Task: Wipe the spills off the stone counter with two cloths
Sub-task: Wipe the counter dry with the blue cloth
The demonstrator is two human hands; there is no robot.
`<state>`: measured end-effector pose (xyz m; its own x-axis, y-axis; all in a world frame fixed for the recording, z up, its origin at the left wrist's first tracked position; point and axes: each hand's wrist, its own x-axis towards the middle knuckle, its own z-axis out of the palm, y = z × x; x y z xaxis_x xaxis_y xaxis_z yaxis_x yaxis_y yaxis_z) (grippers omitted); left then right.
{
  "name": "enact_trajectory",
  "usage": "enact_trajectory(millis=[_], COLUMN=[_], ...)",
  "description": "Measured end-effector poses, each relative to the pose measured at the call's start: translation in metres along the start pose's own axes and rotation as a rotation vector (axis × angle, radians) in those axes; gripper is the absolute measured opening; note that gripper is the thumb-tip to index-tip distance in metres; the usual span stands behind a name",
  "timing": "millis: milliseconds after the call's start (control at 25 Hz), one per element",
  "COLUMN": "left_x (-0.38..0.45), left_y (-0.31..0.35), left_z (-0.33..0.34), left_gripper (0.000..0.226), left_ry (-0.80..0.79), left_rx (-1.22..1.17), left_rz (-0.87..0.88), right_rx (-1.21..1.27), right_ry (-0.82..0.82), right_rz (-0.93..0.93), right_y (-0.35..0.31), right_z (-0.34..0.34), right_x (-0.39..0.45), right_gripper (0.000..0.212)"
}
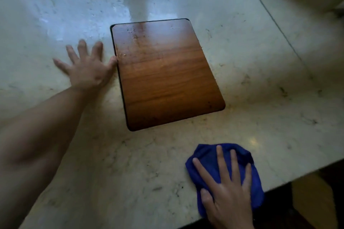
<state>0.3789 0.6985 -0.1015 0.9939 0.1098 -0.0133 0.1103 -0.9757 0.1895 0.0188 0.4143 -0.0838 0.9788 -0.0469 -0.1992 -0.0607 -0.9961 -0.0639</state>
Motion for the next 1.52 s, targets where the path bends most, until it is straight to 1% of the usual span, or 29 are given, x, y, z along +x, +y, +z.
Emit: enact_trajectory(millis=[160,240,320,400,440,600,720,840,920,1040,1120,1240,1400,1520], left_x=[0.005,0.005,0.007,0.010,0.007,0.000,0.006,0.003,0.005,0.005,0.007,0.005,0.005,0.007], left_y=[0.001,-0.001,-0.001,-0.002,0.000,0.002,0.000,0.003,0.001,-0.001,0.002,0.003,0.000,0.001], left_z=[0.002,0.002,0.004,0.002,0.001,0.000,0.002,0.003,0.005,0.005,0.003,0.003,0.003,0.002], left_gripper=[0.071,0.072,0.072,0.075,0.076,0.080,0.077,0.074,0.074,0.075,0.075,0.074,0.075,0.076], left_ry=[-0.001,-0.005,-0.020,-0.043,-0.052,-0.044,-0.033,0.002,0.032,0.039,0.035,0.022,-0.017,-0.055], left_rx=[0.009,0.013,0.022,0.020,0.019,0.048,0.060,0.096,0.103,0.142,0.153,0.155,0.158,0.125], left_rz=[0.007,0.000,0.001,-0.007,-0.011,-0.028,-0.013,0.012,0.015,0.009,0.008,0.001,-0.018,-0.030], right_rx=[0.009,0.020,0.026,0.035,0.031,0.016,0.104,0.101,0.094,0.105,0.108,0.035,-0.019,-0.029], right_ry=[-0.052,-0.058,-0.005,0.056,0.081,0.166,0.073,0.049,0.047,0.068,0.058,0.002,0.041,0.019], right_rz=[0.006,-0.037,-0.128,-0.206,-0.211,-0.129,-0.066,-0.029,-0.021,-0.060,-0.129,-0.311,-0.452,-0.506], right_y=[-0.045,-0.056,-0.065,-0.075,-0.078,-0.089,-0.094,-0.102,-0.115,-0.138,-0.156,-0.170,-0.165,-0.155], right_z=[0.005,0.001,-0.007,-0.014,-0.019,-0.041,-0.068,-0.095,-0.105,-0.112,-0.120,-0.123,-0.111,-0.100], right_x=[0.001,0.025,0.068,0.129,0.161,0.313,0.444,0.551,0.605,0.656,0.676,0.676,0.626,0.565], right_gripper=[0.084,0.082,0.077,0.071,0.069,0.060,0.059,0.056,0.056,0.062,0.064,0.059,0.057,0.056])
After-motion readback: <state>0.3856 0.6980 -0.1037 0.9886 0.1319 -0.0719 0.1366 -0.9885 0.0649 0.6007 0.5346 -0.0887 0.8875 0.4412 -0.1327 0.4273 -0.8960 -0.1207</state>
